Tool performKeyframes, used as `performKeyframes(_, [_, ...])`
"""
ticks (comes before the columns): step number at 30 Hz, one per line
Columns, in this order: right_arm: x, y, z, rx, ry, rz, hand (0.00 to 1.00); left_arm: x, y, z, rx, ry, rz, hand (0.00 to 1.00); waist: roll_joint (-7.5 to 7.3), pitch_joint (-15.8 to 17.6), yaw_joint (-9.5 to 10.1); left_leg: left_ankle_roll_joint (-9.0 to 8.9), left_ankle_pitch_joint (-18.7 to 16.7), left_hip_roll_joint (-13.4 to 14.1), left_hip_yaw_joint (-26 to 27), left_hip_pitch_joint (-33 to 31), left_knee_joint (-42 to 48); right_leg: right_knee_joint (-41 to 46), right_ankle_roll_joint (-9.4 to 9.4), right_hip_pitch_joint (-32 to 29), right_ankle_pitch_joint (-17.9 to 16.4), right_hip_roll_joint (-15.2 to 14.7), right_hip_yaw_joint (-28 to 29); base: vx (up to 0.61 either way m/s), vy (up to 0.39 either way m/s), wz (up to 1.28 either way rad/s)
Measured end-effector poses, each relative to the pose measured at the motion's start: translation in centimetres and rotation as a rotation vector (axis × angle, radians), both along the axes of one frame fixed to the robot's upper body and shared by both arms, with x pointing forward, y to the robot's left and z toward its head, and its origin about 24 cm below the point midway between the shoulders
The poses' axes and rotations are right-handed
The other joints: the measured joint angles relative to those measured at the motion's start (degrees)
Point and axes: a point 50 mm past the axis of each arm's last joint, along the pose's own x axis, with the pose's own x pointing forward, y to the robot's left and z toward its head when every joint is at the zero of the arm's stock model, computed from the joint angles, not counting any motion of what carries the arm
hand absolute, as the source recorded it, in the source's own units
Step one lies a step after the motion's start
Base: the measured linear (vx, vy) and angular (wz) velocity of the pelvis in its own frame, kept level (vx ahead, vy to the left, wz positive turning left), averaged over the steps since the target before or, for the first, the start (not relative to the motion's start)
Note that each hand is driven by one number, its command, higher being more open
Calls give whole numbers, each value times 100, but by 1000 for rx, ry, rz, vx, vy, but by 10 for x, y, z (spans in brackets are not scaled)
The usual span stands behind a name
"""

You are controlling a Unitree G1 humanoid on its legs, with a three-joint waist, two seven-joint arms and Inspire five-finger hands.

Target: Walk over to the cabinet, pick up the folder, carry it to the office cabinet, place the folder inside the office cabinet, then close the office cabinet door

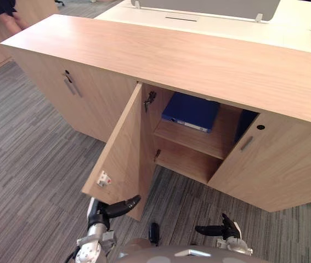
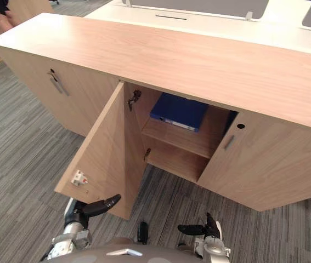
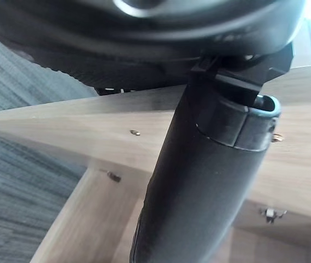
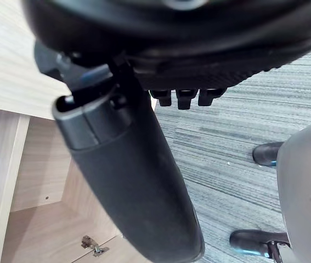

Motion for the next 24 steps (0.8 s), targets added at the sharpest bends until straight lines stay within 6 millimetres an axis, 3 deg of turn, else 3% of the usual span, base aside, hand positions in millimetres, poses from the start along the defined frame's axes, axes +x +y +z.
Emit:
performKeyframes(4, [2,-3,1,-9,-6,3,100,-9,-13,-4,-10,22,-61,100,65,-9,-10,30,-16,10,183,-55,30,69,-13,-160,54,11,158,52,12,-20])
performKeyframes(9, [8,-3,4,-13,-33,6,100,-18,-5,-10,20,70,-77,100,173,-23,-29,18,-23,145,507,-45,30,112,-53,-320,117,107,483,-9,-5,-35])
performKeyframes(13, [11,-5,6,-24,-49,5,100,-22,-18,-24,16,149,-171,100,243,-60,-310,-72,-86,262,918,-46,28,121,-59,-527,202,221,897,-61,4,-57])
performKeyframes(16, [11,-6,7,-31,-50,-2,100,-7,-35,-30,7,150,-255,100,260,-72,-481,-100,-116,319,1231,-57,2,127,-71,-685,219,274,1148,-60,24,-61])
performKeyframes(18, [15,-6,9,-36,-66,-4,100,16,-45,-28,14,117,-317,100,257,-77,-657,-113,-144,343,1398,-50,2,114,-104,-749,240,277,1240,-54,54,-50])
performKeyframes(22, [21,-3,10,-29,-82,-3,100,60,-67,-9,49,-18,-443,100,250,-87,-889,-96,-258,330,1746,13,3,83,-108,-843,440,261,1498,14,49,-42])
performKeyframes(24, [22,-3,10,-27,-83,-1,100,71,-73,-3,43,-57,-468,100,275,-113,-957,-93,-298,337,1837,69,29,28,-53,-810,482,268,1579,94,21,-30])
